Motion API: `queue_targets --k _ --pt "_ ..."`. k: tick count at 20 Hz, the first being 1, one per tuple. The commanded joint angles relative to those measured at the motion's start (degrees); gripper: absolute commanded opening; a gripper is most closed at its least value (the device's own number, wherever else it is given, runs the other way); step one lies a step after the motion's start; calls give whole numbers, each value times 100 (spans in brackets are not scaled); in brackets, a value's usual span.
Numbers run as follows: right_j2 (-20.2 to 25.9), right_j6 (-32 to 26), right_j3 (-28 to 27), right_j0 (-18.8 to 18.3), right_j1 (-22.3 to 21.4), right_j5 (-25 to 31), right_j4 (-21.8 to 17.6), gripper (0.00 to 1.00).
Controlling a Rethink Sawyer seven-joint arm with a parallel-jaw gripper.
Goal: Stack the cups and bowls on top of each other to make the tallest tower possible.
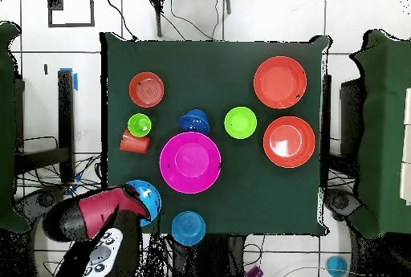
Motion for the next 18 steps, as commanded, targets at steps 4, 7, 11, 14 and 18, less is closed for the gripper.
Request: queue_targets --k 4,7,11,14,18 --pt "-42 1369 -444 211 256 344 615 100" --pt "-40 1264 -380 129 358 141 594 100" --pt "31 1042 -283 -16 320 40 518 100" --pt "48 927 -220 -68 328 -46 406 100" --pt "53 871 -227 -78 410 -98 310 100"
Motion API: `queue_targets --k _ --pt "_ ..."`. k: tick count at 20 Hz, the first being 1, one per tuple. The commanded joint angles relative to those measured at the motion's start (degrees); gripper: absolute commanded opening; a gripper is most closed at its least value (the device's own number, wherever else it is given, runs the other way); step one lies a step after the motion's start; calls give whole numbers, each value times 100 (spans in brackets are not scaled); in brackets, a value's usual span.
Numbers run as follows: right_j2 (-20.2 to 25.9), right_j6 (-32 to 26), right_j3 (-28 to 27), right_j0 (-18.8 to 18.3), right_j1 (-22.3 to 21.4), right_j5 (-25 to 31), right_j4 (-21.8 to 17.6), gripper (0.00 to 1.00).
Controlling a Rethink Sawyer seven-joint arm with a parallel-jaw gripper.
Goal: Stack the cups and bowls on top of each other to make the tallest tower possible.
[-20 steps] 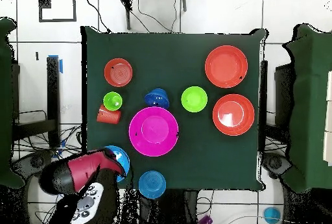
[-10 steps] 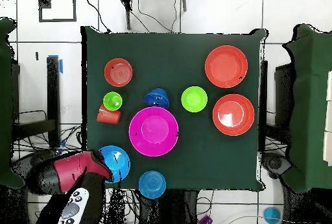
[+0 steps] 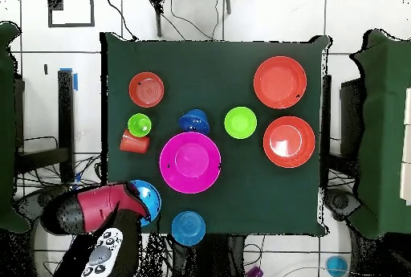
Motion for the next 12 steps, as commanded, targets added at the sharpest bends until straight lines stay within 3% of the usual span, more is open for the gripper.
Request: queue_targets --k 1,5,12 --pt "243 524 -63 -113 378 -244 -119 100" --pt "273 487 -37 -201 545 -543 -175 100" --pt "283 386 -88 -294 583 -574 -208 100"
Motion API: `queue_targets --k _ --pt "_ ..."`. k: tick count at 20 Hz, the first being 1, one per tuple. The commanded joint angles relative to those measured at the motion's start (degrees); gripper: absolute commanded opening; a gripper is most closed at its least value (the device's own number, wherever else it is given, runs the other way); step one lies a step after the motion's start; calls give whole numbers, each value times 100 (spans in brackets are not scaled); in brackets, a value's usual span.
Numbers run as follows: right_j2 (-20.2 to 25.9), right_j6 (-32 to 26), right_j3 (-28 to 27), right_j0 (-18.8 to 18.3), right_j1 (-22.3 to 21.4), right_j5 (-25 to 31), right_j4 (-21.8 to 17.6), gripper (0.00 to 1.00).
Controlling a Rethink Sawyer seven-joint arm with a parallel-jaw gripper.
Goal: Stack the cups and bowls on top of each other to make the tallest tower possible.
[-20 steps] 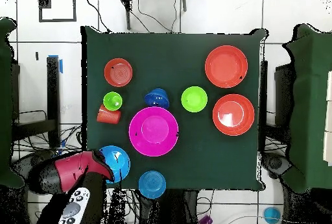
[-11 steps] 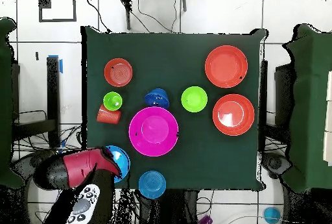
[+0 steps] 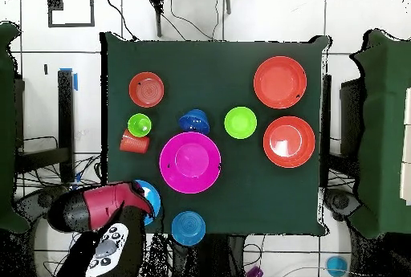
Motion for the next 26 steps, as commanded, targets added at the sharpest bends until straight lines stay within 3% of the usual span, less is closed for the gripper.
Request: queue_targets --k 1,6,10,14,20,26 --pt "293 374 -75 -221 396 -436 -210 100" --pt "314 230 49 -313 348 -562 -338 100" --pt "388 -196 267 -717 273 -905 -725 100" --pt "578 -267 371 -988 288 -1131 -947 100" --pt "684 -447 311 -1169 302 -1031 -1422 100" --pt "839 -301 322 -1412 477 -1365 -1751 100"
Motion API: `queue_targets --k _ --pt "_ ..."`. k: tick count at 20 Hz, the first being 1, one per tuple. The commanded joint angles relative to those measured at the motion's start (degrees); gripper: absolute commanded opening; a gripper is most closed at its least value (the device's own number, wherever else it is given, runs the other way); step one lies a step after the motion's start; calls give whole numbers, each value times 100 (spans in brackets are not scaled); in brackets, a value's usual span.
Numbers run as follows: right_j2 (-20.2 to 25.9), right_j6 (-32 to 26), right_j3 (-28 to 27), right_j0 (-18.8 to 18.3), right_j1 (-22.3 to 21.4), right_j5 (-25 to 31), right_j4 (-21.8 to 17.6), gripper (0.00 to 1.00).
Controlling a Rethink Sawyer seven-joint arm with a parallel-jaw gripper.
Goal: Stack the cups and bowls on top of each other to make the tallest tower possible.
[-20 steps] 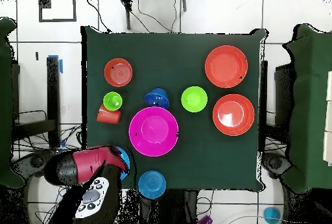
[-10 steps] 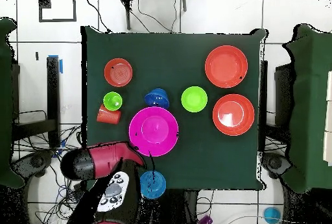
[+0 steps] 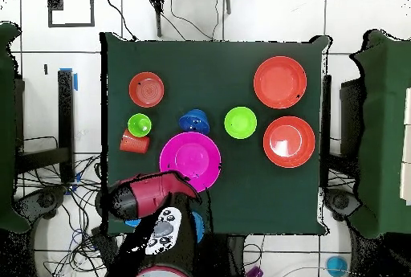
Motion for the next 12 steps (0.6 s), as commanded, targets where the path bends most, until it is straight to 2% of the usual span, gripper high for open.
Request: queue_targets --k 1,7,12 --pt "748 -260 220 -216 459 -588 -593 100" --pt "808 -38 -7 -194 678 -601 -594 100" --pt "788 219 -122 -77 795 -646 -404 100"
